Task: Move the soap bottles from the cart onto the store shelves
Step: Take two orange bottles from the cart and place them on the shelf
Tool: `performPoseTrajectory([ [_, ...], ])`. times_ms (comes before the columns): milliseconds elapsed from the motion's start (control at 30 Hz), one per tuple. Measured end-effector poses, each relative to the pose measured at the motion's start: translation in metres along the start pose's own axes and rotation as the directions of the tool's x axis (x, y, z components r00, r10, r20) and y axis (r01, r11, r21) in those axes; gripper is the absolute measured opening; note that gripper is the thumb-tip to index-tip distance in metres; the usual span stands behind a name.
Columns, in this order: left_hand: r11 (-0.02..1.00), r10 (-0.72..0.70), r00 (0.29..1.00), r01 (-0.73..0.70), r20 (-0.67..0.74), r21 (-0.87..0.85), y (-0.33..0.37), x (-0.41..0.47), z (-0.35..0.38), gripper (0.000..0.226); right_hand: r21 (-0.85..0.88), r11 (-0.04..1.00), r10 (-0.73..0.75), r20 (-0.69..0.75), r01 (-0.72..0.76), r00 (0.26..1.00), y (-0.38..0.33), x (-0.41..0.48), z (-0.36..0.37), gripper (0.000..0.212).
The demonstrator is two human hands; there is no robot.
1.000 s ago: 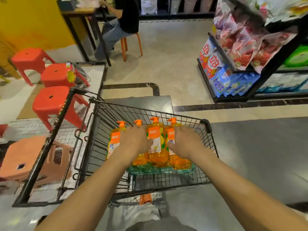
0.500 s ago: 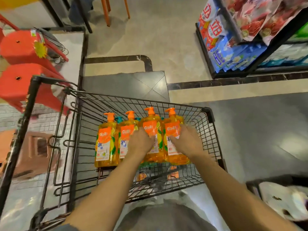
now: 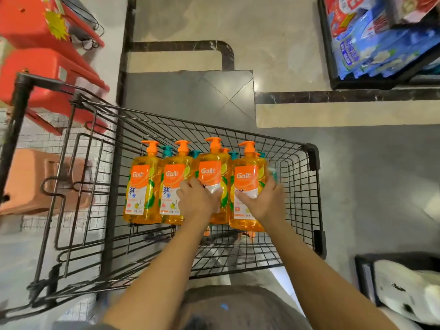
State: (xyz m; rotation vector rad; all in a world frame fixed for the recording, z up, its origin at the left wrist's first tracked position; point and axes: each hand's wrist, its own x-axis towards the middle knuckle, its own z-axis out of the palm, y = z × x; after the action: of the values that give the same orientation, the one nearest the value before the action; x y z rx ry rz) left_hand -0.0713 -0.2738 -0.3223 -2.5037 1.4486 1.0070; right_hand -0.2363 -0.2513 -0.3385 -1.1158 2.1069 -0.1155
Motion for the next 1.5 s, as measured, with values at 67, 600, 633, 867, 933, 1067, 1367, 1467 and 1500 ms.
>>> performPoseTrajectory([
  [67,0.999,-0.032,0.999,0.032,0.005,0.010,0.002,0.001,0.001,0.088,0.063,0.997,0.041,0.033,-0.043,0.999,0.005,0.005,0.002,0.125],
  [600,0.915,-0.127,0.985,0.161,0.114,-0.370,0.030,0.000,0.020,0.091,0.470,0.876,0.033,0.170,-0.111,0.985,0.038,0.029,-0.015,0.117],
  [633,0.899,-0.130,0.984,0.169,0.121,-0.405,0.029,0.003,0.018,0.095,0.500,0.859,0.023,0.185,-0.114,0.983,0.036,0.029,-0.016,0.106],
  [867,0.772,-0.133,0.952,0.273,0.274,-0.574,0.017,0.015,0.020,0.088,0.624,0.751,0.021,0.308,-0.218,0.951,0.049,0.036,-0.029,0.061],
  [933,0.749,-0.085,0.928,0.299,0.362,-0.591,0.017,0.015,0.021,0.070,0.639,0.732,-0.003,0.349,-0.235,0.937,0.056,0.039,-0.033,0.057],
  [1067,0.717,-0.047,0.867,0.375,0.495,-0.588,0.019,0.013,0.020,0.067,0.656,0.718,-0.038,0.374,-0.235,0.927,0.058,0.040,-0.039,0.047],
  [1367,0.721,-0.053,0.894,0.342,0.445,-0.602,0.019,-0.001,0.016,0.041,0.654,0.722,0.008,0.319,-0.226,0.948,0.059,0.035,-0.038,0.063],
  [1467,0.691,-0.031,0.898,0.337,0.439,-0.640,0.014,-0.009,0.012,0.063,0.654,0.728,0.021,0.280,-0.207,0.960,0.067,0.025,-0.042,0.049],
  [1500,0.682,-0.027,0.901,0.333,0.433,-0.651,0.013,-0.013,0.009,0.074,0.656,0.726,0.024,0.273,-0.204,0.962,0.069,0.021,-0.045,0.050],
])
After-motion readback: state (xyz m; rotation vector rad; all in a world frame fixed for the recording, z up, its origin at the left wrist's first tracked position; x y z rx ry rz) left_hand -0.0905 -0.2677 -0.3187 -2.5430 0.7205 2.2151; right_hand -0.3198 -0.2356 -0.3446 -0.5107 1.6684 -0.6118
